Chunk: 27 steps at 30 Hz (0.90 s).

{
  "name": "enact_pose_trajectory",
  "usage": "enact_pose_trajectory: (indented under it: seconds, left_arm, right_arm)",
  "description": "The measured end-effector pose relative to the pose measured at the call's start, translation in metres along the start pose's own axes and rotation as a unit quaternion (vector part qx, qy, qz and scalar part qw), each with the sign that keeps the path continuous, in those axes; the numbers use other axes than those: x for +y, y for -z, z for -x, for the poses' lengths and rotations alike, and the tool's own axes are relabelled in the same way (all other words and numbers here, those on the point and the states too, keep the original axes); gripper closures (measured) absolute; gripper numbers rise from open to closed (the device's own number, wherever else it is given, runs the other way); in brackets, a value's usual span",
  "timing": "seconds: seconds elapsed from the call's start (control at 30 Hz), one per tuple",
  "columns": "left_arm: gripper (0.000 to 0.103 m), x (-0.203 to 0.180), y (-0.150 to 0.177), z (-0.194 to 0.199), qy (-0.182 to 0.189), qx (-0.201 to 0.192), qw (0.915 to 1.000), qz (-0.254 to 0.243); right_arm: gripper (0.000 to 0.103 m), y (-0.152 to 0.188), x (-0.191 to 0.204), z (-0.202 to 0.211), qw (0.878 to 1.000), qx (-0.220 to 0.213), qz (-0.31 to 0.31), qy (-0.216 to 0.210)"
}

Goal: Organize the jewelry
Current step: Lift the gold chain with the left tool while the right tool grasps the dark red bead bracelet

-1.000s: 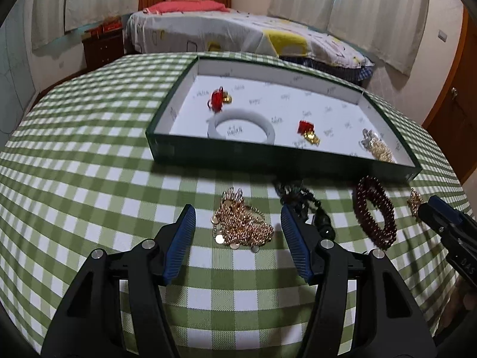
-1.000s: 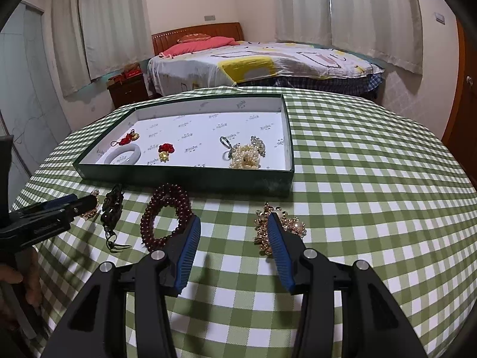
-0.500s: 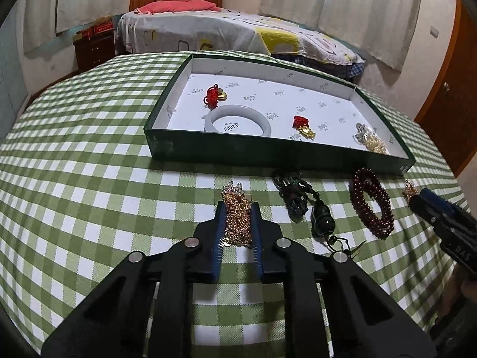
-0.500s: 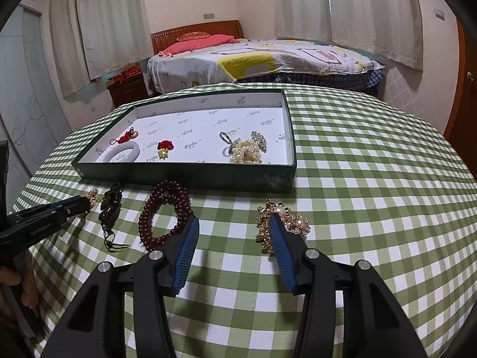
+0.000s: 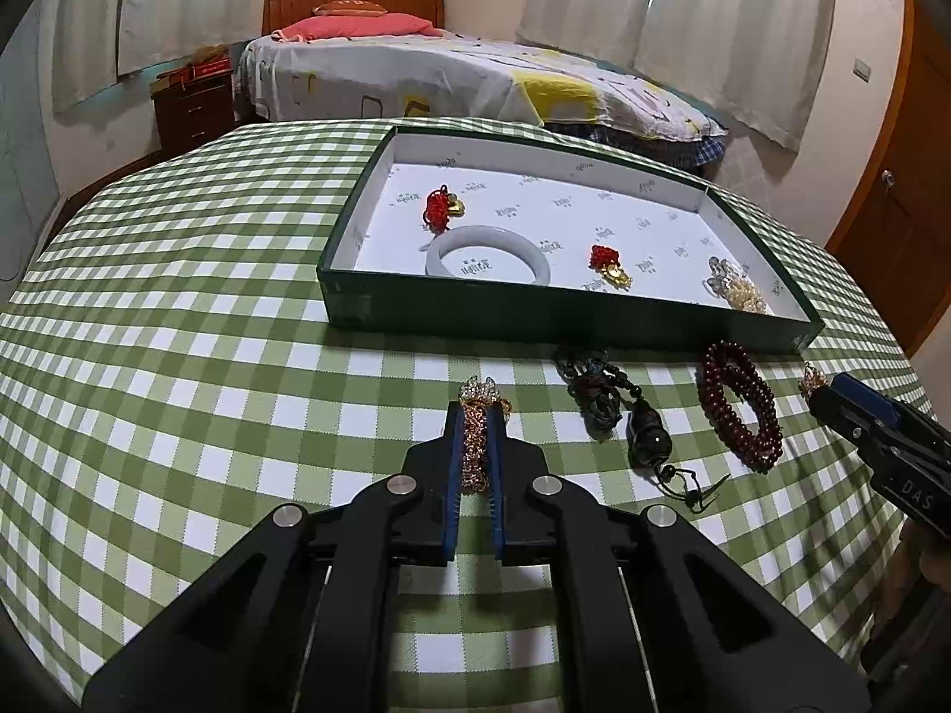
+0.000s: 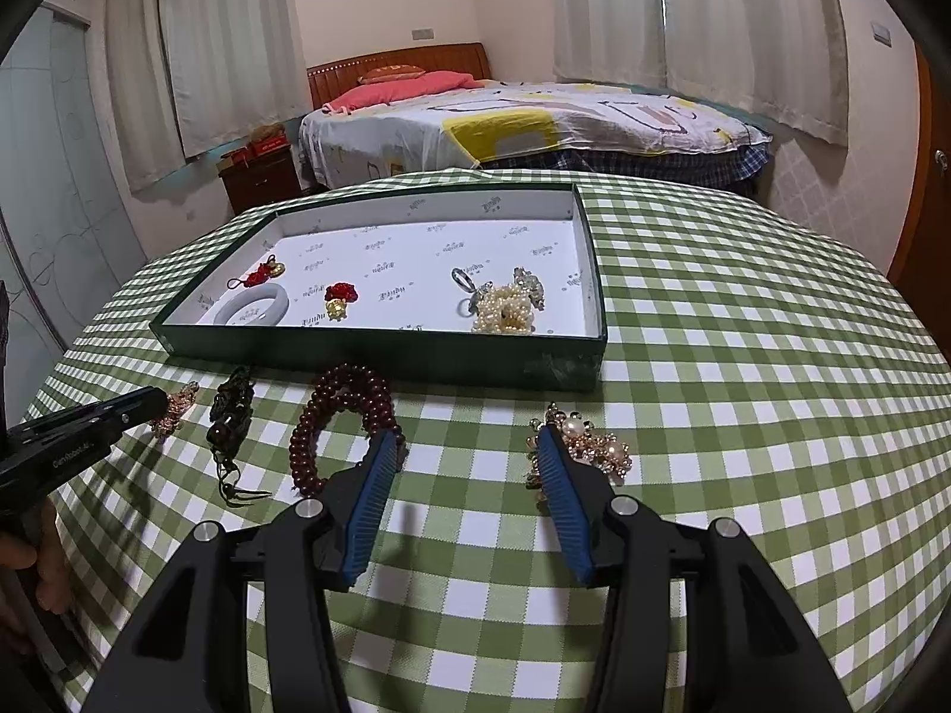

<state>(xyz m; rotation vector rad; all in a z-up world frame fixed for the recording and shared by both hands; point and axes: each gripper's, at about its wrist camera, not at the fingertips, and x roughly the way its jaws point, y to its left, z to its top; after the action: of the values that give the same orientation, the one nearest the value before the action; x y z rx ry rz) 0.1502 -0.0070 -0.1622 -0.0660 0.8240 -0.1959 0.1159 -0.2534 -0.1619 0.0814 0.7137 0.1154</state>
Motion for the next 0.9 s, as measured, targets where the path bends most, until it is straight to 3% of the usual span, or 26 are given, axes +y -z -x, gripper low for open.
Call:
enact_pose_trajectory:
  seconds: [0.13, 0.2, 0.27, 0.33, 0.53, 0.63, 0.9]
  left_arm:
    - [0.095, 0.000, -0.001, -0.002, 0.004, 0.005, 1.0000, 0.007]
    - [0.091, 0.001, -0.001, -0.001, 0.002, 0.002, 1.0000, 0.009]
    - [0.077, 0.001, -0.002, -0.001, -0.001, 0.001, 1.0000, 0.009]
    - [0.075, 0.001, -0.002, -0.002, -0.002, 0.001, 0.9999, 0.010]
    - [0.075, -0.004, -0.004, -0.011, -0.003, 0.015, 0.9999, 0.000]
    - [0.090, -0.005, -0.003, -0.012, 0.009, 0.017, 0.9998, -0.006]
    - [0.091, -0.003, -0.001, -0.003, 0.009, 0.001, 1.0000, -0.003]
  right_arm:
    - [0.054, 0.000, 0.001, 0.000, 1.000, 0.001, 0.002, -0.001]
    - [0.054, 0.000, 0.000, 0.000, 1.000, 0.001, 0.001, -0.001]
    - [0.054, 0.001, -0.001, -0.001, 1.000, 0.003, -0.001, -0.002]
    - [0.054, 0.001, -0.002, -0.002, 1.000, 0.004, -0.002, -0.002]
    - [0.054, 0.001, -0.002, -0.003, 1.000, 0.006, -0.001, -0.004]
    - [0.054, 0.001, -0.001, -0.004, 1.000, 0.008, -0.002, -0.004]
    - [0.054, -0.001, 0.006, -0.007, 1.000, 0.011, 0.004, -0.014]
